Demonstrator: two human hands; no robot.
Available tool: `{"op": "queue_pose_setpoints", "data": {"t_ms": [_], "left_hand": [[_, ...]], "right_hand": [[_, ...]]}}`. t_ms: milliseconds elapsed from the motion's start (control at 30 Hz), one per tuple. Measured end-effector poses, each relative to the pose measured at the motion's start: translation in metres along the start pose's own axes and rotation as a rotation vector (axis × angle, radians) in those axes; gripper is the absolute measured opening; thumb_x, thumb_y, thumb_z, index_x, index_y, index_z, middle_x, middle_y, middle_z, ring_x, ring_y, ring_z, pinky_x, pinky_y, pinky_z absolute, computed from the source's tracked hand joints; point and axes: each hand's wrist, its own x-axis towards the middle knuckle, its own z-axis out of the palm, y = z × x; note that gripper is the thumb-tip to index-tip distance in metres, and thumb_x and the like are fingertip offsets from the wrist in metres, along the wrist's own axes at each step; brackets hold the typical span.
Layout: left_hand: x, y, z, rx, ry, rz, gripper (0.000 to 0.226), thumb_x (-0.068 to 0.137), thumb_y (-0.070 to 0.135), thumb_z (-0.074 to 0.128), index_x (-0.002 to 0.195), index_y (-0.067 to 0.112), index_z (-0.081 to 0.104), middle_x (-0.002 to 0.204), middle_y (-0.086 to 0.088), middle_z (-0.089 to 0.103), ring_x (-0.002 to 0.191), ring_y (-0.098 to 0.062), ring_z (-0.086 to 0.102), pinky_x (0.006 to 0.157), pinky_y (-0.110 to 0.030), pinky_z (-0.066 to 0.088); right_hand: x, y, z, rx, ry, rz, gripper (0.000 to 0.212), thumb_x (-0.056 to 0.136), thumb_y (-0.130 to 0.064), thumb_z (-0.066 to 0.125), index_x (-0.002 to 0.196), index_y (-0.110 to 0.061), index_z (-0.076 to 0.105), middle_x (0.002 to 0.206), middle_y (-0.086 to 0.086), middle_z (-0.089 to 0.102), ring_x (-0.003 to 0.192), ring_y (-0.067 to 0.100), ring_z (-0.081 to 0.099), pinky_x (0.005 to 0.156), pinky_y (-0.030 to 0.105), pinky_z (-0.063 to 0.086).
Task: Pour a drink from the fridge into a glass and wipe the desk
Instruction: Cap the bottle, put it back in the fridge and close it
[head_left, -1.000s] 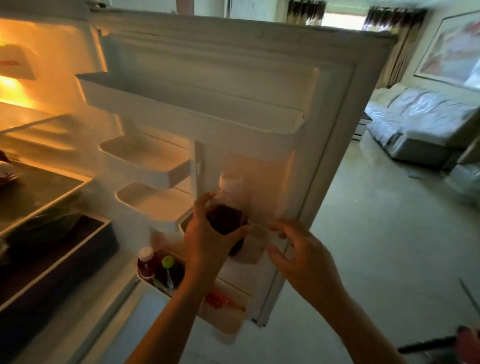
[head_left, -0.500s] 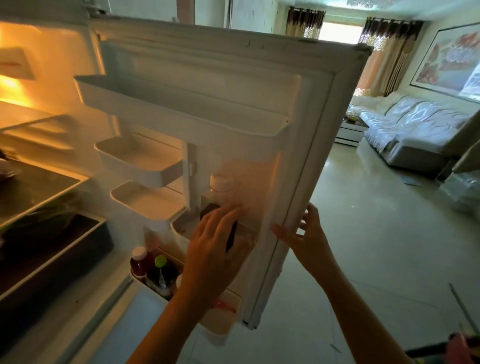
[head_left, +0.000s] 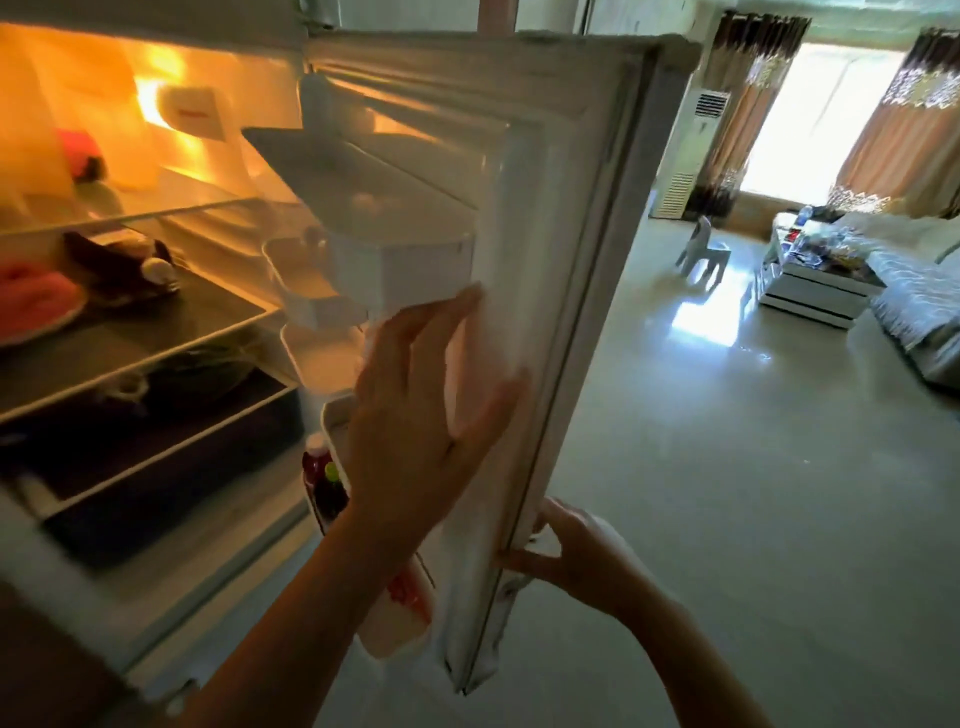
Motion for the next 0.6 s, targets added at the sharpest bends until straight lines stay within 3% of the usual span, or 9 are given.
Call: {"op": "queue_pose_setpoints", "data": {"t_ms": [100, 200, 333, 467, 600], "left_hand": [[-0.013, 0.004, -0.015, 0.149, 0.045, -0.079, 0.074, 0.081, 0.062, 0.052, 0.138, 0.021, 0.030, 0.140, -0.005, 0.028, 0.122, -0.021, 0.038, 0.089, -0.048, 0.046], [-0.023, 0.009, -0.038, 0.227, 0.085, -0.059, 0.080, 0.077, 0.064, 0.059, 0.137, 0.022, 0.027, 0.138, 0.002, 0.023, 0.121, -0.020, 0.040, 0.090, -0.040, 0.047], [-0.032, 0.005, -0.069, 0.349, 0.107, -0.047, 0.082, 0.076, 0.059, 0.066, 0.136, 0.016, 0.030, 0.137, -0.006, 0.032, 0.122, -0.025, 0.045, 0.088, -0.044, 0.051], [-0.041, -0.015, -0.109, 0.438, 0.109, -0.051, 0.072, 0.082, 0.044, 0.067, 0.134, 0.003, 0.040, 0.130, -0.016, 0.051, 0.116, -0.025, 0.053, 0.085, -0.044, 0.051], [-0.049, -0.042, -0.146, 0.479, 0.156, -0.080, 0.065, 0.086, 0.029, 0.065, 0.135, -0.004, 0.038, 0.134, -0.019, 0.049, 0.123, -0.023, 0.046, 0.097, -0.039, 0.046]], "right_hand": [[0.004, -0.009, 0.014, -0.034, -0.147, -0.131, 0.036, 0.082, -0.046, 0.061, 0.116, -0.034, 0.053, 0.112, -0.014, 0.060, 0.088, -0.006, 0.049, 0.069, 0.005, 0.035], [0.017, -0.021, 0.032, -0.069, -0.230, -0.194, 0.037, 0.078, -0.048, 0.066, 0.111, -0.036, 0.056, 0.110, -0.017, 0.061, 0.087, -0.004, 0.050, 0.068, 0.010, 0.035], [0.038, -0.044, 0.061, -0.158, -0.288, -0.270, 0.050, 0.070, -0.063, 0.066, 0.109, -0.032, 0.058, 0.100, -0.016, 0.062, 0.077, -0.001, 0.051, 0.065, 0.012, 0.038], [0.056, -0.080, 0.088, -0.241, -0.340, -0.321, 0.048, 0.076, -0.055, 0.063, 0.115, -0.027, 0.056, 0.110, -0.010, 0.060, 0.095, 0.010, 0.057, 0.082, 0.027, 0.048], [0.075, -0.125, 0.111, -0.277, -0.429, -0.364, 0.045, 0.079, -0.049, 0.060, 0.118, -0.029, 0.055, 0.115, -0.010, 0.061, 0.098, 0.010, 0.058, 0.085, 0.031, 0.049]]}}
